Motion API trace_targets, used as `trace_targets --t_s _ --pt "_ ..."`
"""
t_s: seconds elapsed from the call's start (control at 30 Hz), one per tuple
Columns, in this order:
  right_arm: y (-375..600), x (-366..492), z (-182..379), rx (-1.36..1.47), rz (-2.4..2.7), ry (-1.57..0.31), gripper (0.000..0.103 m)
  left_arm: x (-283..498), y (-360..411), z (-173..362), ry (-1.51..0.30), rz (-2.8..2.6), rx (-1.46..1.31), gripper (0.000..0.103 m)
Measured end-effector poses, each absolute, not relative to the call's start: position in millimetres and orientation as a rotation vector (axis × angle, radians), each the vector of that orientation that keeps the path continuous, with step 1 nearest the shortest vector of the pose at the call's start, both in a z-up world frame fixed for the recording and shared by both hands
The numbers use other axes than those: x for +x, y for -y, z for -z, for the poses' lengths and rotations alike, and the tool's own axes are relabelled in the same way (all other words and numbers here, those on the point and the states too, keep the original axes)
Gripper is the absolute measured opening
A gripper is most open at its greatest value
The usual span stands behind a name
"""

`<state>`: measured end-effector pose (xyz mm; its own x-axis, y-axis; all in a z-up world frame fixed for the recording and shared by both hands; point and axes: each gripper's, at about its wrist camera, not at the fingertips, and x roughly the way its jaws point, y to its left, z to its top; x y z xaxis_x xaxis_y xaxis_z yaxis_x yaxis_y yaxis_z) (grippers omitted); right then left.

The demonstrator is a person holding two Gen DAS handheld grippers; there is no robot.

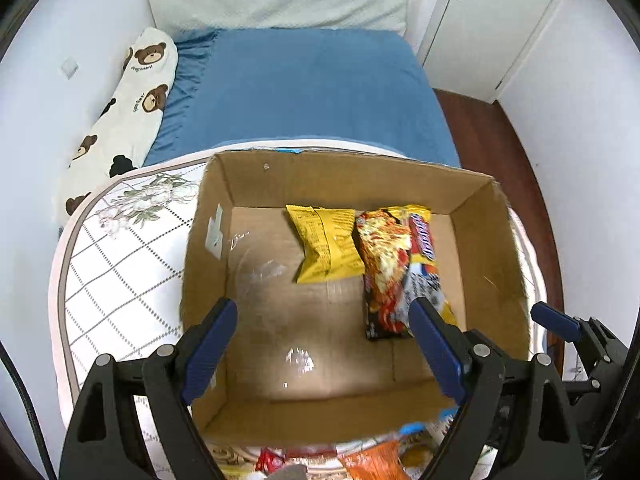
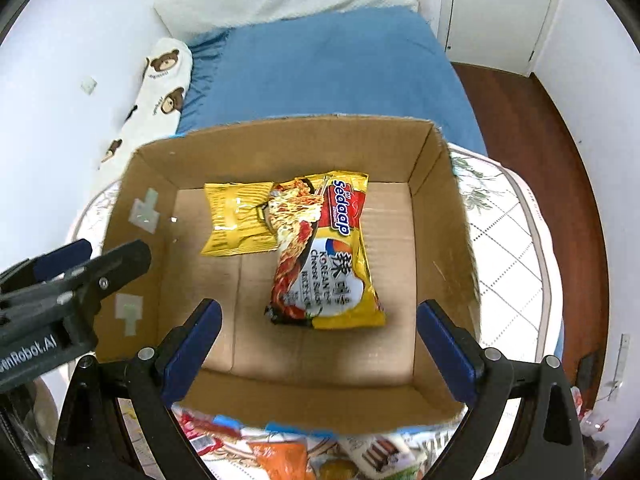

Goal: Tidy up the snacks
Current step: 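Grasp the yellow egg-cake packet with the left tool while the right tool grasps the orange packet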

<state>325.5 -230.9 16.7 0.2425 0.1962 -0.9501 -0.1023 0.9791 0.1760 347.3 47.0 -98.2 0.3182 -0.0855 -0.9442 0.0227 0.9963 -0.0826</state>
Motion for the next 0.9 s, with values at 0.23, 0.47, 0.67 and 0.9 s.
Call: trace_targets --t_s 0.23,0.47,0.67,0.9 --pt "237.8 275.9 -49.4 0.135 -0.226 -1.267 0.1 294.8 -56.8 70.5 -1.2 0.076 -0.073 0.088" --pt "230.3 213.4 -16.1 0.176 -0.266 -1.347 0.1 222.8 -86.8 93.4 -1.229 -0.004 -0.038 0.088" --pt "221.7 171.7 51.8 0.203 -0.263 -1.488 0.1 168.3 -130.1 167.8 -1.39 -0.095 -0.011 0.088" --pt "195.1 142.7 118.2 0.091 -0.262 -1.609 0.1 133.8 -168.2 243.5 -1.521 -0.186 0.007 0.088"
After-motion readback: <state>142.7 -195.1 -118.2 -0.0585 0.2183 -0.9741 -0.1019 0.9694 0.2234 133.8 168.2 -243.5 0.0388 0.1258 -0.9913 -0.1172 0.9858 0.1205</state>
